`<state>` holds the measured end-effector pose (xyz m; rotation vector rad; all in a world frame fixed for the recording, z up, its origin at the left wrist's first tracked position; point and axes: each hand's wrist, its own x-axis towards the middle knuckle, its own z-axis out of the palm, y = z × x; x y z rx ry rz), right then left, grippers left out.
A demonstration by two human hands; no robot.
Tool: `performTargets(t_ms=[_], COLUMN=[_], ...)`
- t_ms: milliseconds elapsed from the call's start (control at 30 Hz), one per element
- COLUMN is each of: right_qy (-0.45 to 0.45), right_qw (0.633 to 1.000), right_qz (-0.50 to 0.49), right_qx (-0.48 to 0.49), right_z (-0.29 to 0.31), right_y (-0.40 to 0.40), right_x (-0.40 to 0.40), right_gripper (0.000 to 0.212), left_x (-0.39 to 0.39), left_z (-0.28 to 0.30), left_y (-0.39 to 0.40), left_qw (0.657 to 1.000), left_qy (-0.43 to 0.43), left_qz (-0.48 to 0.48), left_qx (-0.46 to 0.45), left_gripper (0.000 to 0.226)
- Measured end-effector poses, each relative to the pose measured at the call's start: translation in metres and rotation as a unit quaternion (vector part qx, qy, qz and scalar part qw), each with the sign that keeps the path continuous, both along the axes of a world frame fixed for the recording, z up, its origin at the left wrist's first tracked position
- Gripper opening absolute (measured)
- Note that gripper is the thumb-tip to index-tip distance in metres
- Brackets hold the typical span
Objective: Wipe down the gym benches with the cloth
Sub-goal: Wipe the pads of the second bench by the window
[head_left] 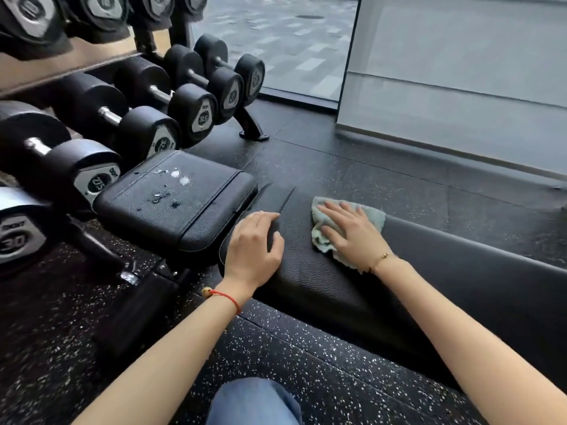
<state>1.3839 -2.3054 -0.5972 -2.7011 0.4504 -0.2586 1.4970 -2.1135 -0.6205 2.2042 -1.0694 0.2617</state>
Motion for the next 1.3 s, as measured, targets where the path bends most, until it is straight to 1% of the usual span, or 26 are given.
performTargets(t_ms=[67, 133, 200, 300, 333, 367, 400, 467, 533, 600, 633, 700, 800, 833, 867, 900, 967, 1033, 1067, 1100, 1167, 1233, 1300], right_qy=[0.028, 0.041, 0.032, -0.013, -0.015, -0.019, -0.020, -0.016, 0.014, 0.038, 0.038, 0.023, -0.034, -0.036, -0.029, -0.024, -0.005, 0.043, 0.066, 0.076, 0.062, 0.020, -0.008], right_qw=[0.999, 0.998, 0.999, 0.987, 0.982, 0.982, 0.986, 0.996, 1.000, 0.996, 0.996, 0.998, 0.996, 0.995, 0.995, 0.997, 0.999, 0.990, 0.985, 0.982, 0.988, 0.996, 0.996], right_qz=[-0.039, -0.037, 0.023, 0.160, 0.186, 0.187, 0.166, 0.090, -0.006, -0.068, -0.075, -0.038, 0.061, 0.081, 0.081, 0.057, -0.040, -0.132, -0.160, -0.167, -0.138, -0.081, -0.049], right_qx=[-0.023, -0.033, -0.029, -0.029, -0.023, -0.022, -0.015, -0.009, -0.020, -0.038, -0.043, -0.035, -0.046, -0.050, -0.048, -0.046, -0.025, -0.021, -0.030, -0.040, -0.036, -0.040, -0.075], right_z=[0.000, -0.002, -0.002, -0.003, -0.005, -0.007, -0.007, -0.006, -0.005, -0.005, -0.004, -0.003, -0.006, -0.009, -0.010, -0.010, -0.004, 0.004, 0.004, 0.004, 0.002, -0.002, -0.008], right_y=[-0.007, 0.005, 0.031, 0.075, 0.080, 0.085, 0.082, 0.055, 0.036, 0.042, 0.055, 0.090, 0.150, 0.160, 0.157, 0.146, 0.108, 0.080, 0.076, 0.081, 0.111, 0.150, 0.181], right_x=[0.036, 0.061, 0.061, 0.021, 0.004, -0.002, -0.002, 0.018, 0.062, 0.102, 0.112, 0.109, 0.057, 0.043, 0.037, 0.041, 0.069, 0.101, 0.116, 0.126, 0.123, 0.094, 0.059], right_gripper=[0.051, 0.053, 0.054, 0.055, 0.055, 0.056, 0.056, 0.055, 0.053, 0.053, 0.053, 0.052, 0.053, 0.054, 0.054, 0.053, 0.051, 0.050, 0.051, 0.051, 0.050, 0.048, 0.053], left_x=[0.003, 0.010, 0.026, 0.064, 0.075, 0.089, 0.101, 0.112, 0.120, 0.130, 0.135, 0.143, 0.153, 0.155, 0.156, 0.157, 0.159, 0.160, 0.160, 0.161, 0.161, 0.161, 0.161], left_z=[0.004, 0.012, 0.023, 0.033, 0.033, 0.033, 0.030, 0.024, 0.019, 0.015, 0.014, 0.012, 0.006, 0.003, 0.000, -0.003, -0.006, -0.006, -0.006, -0.006, -0.008, -0.008, -0.009], left_y=[0.002, 0.010, 0.028, 0.059, 0.065, 0.076, 0.083, 0.086, 0.091, 0.095, 0.097, 0.097, 0.097, 0.097, 0.097, 0.097, 0.098, 0.098, 0.099, 0.099, 0.099, 0.099, 0.099], left_qw=[1.000, 0.999, 1.000, 0.996, 0.994, 0.992, 0.989, 0.984, 0.980, 0.977, 0.976, 0.976, 0.975, 0.975, 0.976, 0.976, 0.977, 0.979, 0.979, 0.980, 0.980, 0.980, 0.980], left_qy=[0.017, 0.032, -0.011, -0.079, -0.093, -0.102, -0.110, -0.110, -0.109, -0.119, -0.119, -0.115, -0.112, -0.108, -0.105, -0.105, -0.111, -0.107, -0.105, -0.104, -0.106, -0.109, -0.115], left_qz=[-0.018, -0.025, -0.023, -0.008, -0.006, -0.006, -0.005, -0.004, -0.019, -0.040, -0.049, -0.062, -0.088, -0.096, -0.102, -0.106, -0.113, -0.120, -0.123, -0.124, -0.129, -0.129, -0.127], left_qx=[0.000, -0.006, 0.004, 0.037, 0.057, 0.080, 0.104, 0.139, 0.163, 0.174, 0.176, 0.177, 0.173, 0.168, 0.163, 0.156, 0.140, 0.126, 0.122, 0.119, 0.112, 0.108, 0.104], left_gripper=[0.049, 0.049, 0.047, 0.046, 0.048, 0.049, 0.051, 0.055, 0.059, 0.061, 0.062, 0.064, 0.065, 0.065, 0.065, 0.064, 0.063, 0.062, 0.062, 0.062, 0.062, 0.062, 0.062])
